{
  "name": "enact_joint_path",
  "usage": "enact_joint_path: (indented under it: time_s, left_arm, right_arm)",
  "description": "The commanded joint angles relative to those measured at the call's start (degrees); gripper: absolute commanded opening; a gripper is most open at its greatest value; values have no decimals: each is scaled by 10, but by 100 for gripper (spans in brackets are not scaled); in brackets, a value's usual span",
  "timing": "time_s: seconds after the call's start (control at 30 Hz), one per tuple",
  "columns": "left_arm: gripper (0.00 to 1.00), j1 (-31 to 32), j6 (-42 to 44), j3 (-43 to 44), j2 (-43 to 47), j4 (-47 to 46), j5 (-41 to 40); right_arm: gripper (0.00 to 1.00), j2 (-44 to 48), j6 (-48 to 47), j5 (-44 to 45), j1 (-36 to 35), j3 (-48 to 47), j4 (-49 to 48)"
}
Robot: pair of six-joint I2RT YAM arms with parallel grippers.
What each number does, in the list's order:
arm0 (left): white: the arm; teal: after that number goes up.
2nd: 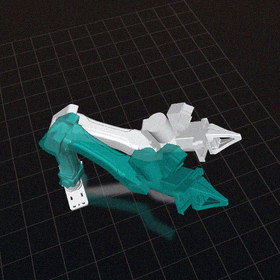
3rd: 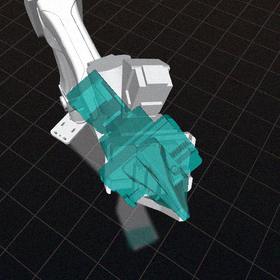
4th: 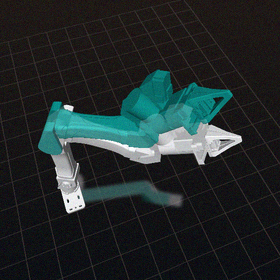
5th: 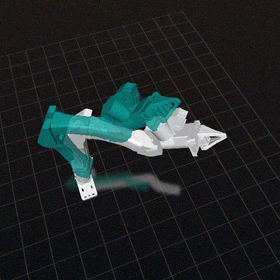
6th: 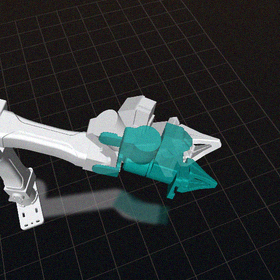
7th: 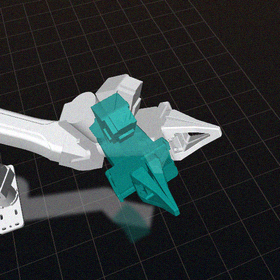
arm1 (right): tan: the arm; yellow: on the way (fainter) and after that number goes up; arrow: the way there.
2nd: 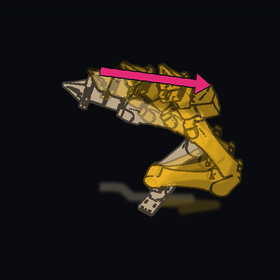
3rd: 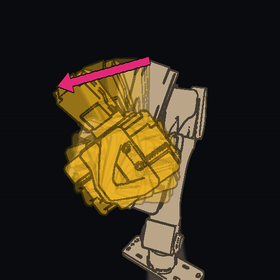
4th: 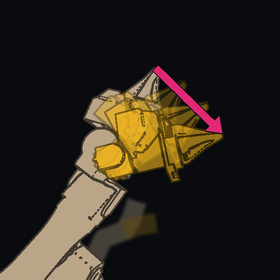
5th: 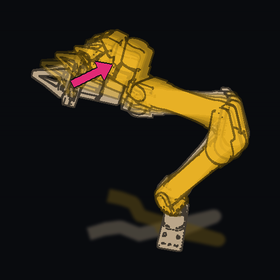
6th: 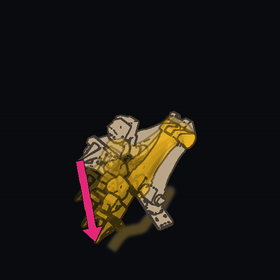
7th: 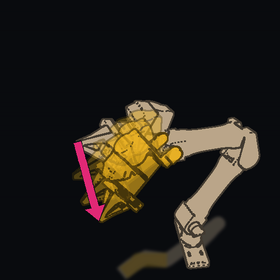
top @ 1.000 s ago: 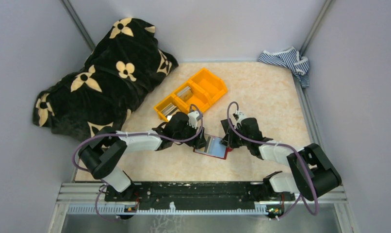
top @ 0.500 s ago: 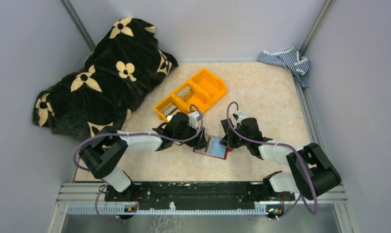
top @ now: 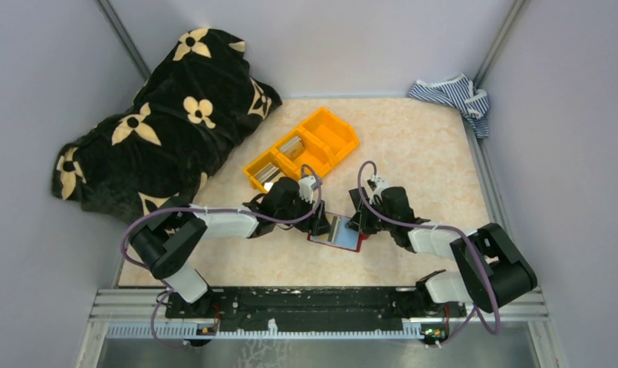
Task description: Take the credit cards out of the card holder
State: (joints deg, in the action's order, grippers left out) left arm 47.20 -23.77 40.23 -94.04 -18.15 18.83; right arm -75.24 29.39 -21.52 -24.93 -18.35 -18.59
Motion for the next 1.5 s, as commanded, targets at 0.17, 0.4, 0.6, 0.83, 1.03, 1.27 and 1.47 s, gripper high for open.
enact_joint_path:
  time_s: [0.17,0.4,0.6,0.83,1.03,1.27,1.47]
  left_arm:
    - [71,0,-30,-8,-18,-56,41]
    - [71,0,-43,-9,-26,-76,52]
    - [71,-2,-7,2,4,-11,0]
    - [71,-13,-9,-8,15,4,-13]
    - [71,-17,-11,-11,15,7,-14]
    - [71,-19,-12,-20,15,4,-15]
    - [71,-19,-22,-21,6,-7,6]
  right_arm:
    - [13,-15,3,-26,3,7,-40]
    - [13,-12,6,-29,2,10,-46]
    - [13,-19,7,-30,2,15,-54]
    - [13,-20,8,-29,2,13,-57]
    - [13,-20,9,-30,2,13,-56]
    - [13,-24,8,-30,2,10,-56]
    - [13,-24,7,-32,2,3,-52]
